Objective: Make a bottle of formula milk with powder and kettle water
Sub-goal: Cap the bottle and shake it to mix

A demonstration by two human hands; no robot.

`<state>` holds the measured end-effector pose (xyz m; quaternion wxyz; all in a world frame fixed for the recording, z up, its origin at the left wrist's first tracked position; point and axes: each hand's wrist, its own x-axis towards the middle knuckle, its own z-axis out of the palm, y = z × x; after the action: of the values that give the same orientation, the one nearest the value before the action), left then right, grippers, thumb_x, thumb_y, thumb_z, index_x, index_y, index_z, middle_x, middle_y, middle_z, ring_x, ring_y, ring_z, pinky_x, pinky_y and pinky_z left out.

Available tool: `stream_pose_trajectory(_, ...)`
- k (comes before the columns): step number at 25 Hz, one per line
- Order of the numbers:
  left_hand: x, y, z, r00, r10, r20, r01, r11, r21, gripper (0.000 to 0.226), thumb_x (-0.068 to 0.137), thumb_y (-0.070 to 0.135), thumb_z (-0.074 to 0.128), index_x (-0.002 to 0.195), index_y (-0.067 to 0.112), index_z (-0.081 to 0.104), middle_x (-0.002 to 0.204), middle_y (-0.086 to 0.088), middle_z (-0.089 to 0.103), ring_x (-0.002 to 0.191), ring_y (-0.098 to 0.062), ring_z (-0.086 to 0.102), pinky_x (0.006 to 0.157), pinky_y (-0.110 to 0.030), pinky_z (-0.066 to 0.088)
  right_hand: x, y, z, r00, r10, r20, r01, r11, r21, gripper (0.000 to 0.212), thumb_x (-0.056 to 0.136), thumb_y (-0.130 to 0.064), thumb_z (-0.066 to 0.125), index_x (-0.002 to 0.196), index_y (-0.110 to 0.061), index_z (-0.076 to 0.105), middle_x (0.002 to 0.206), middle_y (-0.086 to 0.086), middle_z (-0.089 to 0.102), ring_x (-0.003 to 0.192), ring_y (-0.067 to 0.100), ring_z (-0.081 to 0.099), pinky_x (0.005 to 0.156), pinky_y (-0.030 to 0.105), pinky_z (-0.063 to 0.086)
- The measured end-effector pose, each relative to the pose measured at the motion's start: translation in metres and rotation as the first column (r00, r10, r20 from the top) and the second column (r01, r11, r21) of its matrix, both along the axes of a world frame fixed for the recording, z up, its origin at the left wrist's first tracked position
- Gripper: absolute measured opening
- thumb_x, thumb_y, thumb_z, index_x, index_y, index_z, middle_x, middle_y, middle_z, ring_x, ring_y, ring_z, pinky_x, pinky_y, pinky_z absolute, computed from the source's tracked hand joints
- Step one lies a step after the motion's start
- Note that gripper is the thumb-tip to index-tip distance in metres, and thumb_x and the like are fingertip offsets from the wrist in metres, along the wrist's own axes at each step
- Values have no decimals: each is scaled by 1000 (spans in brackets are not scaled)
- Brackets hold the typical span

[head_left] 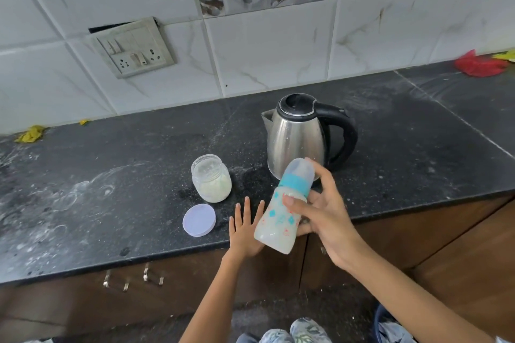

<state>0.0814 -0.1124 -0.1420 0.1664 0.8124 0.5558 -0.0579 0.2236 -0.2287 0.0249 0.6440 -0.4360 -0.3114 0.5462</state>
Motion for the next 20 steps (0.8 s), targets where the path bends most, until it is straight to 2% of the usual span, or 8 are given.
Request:
stream_pose_trajectory(4,0,5,0,994,0,114,10,996,-88,63,96,57,26,145,46,-12,156,4,-27,144,-23,-25,116,-46,-11,24,15,15,899,-363,-243,363,931,-49,69,81,-20,73,138,-36,36,120,4,63,98,23,72,65,42,62)
stream_pose_trajectory(5,0,4,-1,994,4,108,5,997,-80,64,96,56,27,143,48,-16,157,4,-27,144,-23,-25,116,-46,-11,23,14,15,921,-330,-206,326,944,-53,70,81,-21,73,138,-37,37,120,6,63,99,25,72,66,44,62)
stream_pose_trajectory(7,-2,3,-5,999,3,42,-2,1000,-12,71,95,55,31,130,50,-31,158,2,-23,146,-23,-21,117,-46,-7,10,5,3,995,-81,-62,77,995,-57,75,71,-23,82,134,-39,44,117,9,67,103,29,71,68,50,61)
stream_pose_trajectory(9,-2,3,-7,1000,-12,1,12,999,31,76,94,55,33,126,45,-35,159,1,-21,146,-24,-19,118,-46,-6,-1,-5,0,995,43,-94,-50,996,-79,75,67,-23,84,131,-38,48,116,9,70,105,30,70,69,50,61)
stream_pose_trajectory(12,0,4,-2,995,4,103,2,999,-54,66,95,56,28,140,48,-20,158,3,-23,145,-23,-22,117,-45,-9,8,3,10,944,-32,-329,3,996,-89,64,75,-26,71,134,-24,49,113,11,72,98,28,73,64,41,62)
stream_pose_trajectory(16,-1,3,1,994,-4,112,12,997,-77,63,97,56,25,147,43,-11,156,3,-28,144,-23,-25,116,-45,-12,15,12,18,744,-158,-649,-43,958,-282,58,76,-32,72,126,-8,56,121,22,67,97,34,72,55,38,63)
stream_pose_trajectory(18,0,2,4,994,-6,112,15,997,-80,62,97,55,25,147,43,-11,156,3,-28,144,-23,-26,116,-45,-12,17,15,23,683,-217,-697,-55,937,-345,61,70,-32,77,121,-6,56,126,25,60,98,35,69,58,40,63)
stream_pose_trajectory(20,-1,1,7,994,-6,112,15,996,-83,62,97,55,25,147,42,-10,156,2,-27,144,-23,-26,116,-45,-12,18,17,27,694,-246,-677,-32,928,-371,65,64,-33,81,118,-7,57,122,24,61,94,34,70,62,40,63)
